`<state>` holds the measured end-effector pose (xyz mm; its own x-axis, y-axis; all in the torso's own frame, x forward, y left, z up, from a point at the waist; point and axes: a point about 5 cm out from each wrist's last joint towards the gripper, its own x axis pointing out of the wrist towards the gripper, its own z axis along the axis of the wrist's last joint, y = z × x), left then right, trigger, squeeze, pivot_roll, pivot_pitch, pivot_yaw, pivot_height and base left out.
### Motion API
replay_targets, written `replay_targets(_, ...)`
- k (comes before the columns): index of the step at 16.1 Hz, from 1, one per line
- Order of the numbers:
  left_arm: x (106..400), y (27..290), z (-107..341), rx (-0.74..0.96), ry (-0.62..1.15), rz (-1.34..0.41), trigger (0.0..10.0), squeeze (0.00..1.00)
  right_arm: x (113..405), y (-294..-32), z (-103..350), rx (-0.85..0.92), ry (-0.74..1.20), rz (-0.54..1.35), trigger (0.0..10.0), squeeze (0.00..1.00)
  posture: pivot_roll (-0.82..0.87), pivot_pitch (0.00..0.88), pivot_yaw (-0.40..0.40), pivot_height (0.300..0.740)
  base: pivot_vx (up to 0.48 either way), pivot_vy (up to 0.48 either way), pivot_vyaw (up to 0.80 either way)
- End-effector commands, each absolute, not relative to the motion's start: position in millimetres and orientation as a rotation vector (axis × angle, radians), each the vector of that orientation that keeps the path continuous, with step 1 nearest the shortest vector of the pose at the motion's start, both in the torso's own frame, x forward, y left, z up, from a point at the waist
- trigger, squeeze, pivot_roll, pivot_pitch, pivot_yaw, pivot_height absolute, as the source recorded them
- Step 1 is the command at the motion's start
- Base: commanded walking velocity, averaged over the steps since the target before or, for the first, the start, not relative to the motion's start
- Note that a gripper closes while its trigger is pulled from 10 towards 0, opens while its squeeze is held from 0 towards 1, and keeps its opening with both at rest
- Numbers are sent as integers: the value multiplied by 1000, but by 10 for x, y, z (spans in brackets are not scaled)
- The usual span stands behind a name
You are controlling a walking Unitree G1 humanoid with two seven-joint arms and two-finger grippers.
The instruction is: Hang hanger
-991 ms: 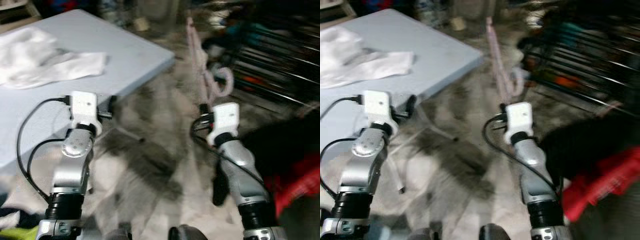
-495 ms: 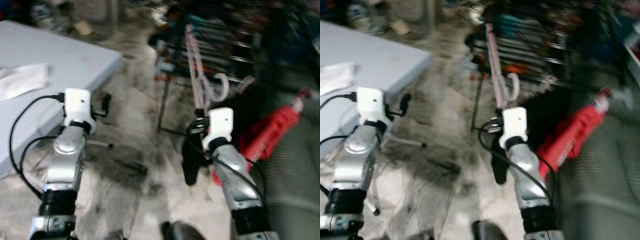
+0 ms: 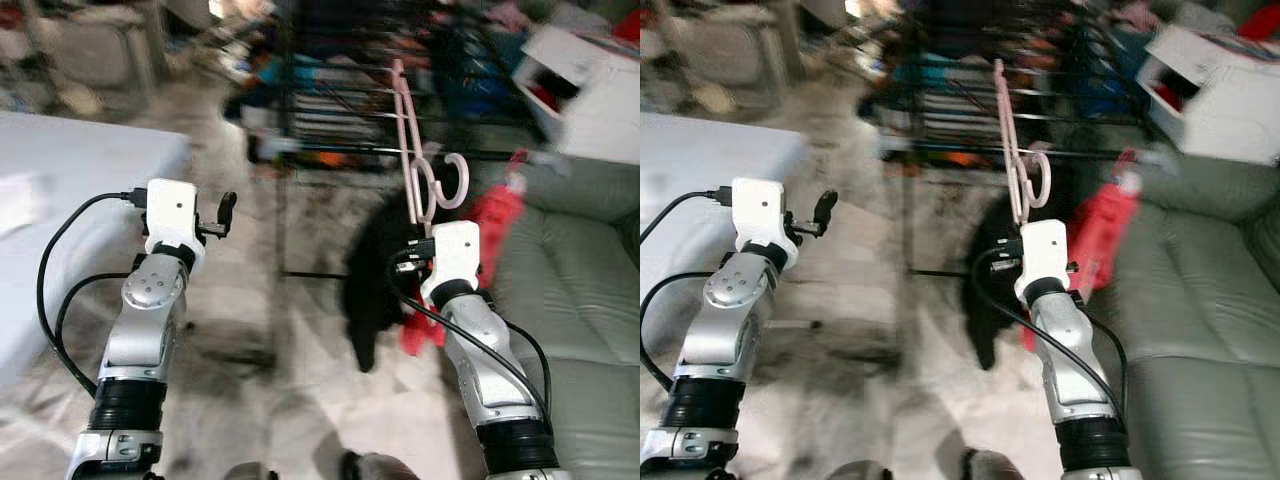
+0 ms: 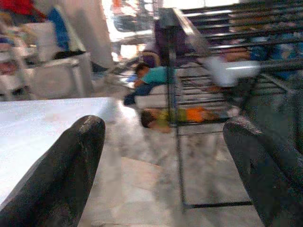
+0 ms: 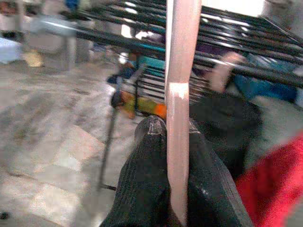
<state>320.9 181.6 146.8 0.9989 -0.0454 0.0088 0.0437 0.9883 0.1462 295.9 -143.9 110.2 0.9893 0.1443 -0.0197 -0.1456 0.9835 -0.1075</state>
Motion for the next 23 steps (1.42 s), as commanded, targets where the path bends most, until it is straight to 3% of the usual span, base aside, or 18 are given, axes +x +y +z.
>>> replay_targets(1, 3236, 1859, 1519, 154, -27, -22, 10000, 0, 2983, -1381, 1178, -110, -20, 165, 10000, 0, -12, 0, -3, 740, 0, 480, 0)
replay_targets(4, 3232, 1851, 1508, 152, -19, -25, 10000, 0, 2980, -1377, 1172, -117, -18, 163, 10000, 0, -14, 0, 1, 740, 0, 480, 0)
replay_targets(10, 3175, 1771, 1572, 157, -85, -143, 10000, 0, 2965, -1403, 1145, -131, -11, 136, 10000, 0, -11, 0, 8, 740, 0, 0, 0)
replay_targets(18, 3170, 1773, 1563, 158, -83, -151, 10000, 0, 2988, -1416, 1146, -137, -11, 113, 10000, 0, -6, 0, 9, 740, 101, 0, 0)
replay_targets(21, 3161, 1735, 1543, 158, -79, -174, 10000, 0, 2990, -1461, 1086, -133, 30, 88, 10000, 0, -8, 0, 9, 740, 0, 0, 0)
replay_targets(23, 3147, 1726, 1525, 153, -76, -185, 10000, 0, 2969, -1481, 902, -117, 167, 72, 10000, 0, -10, 0, 9, 740, 135, 0, 0)
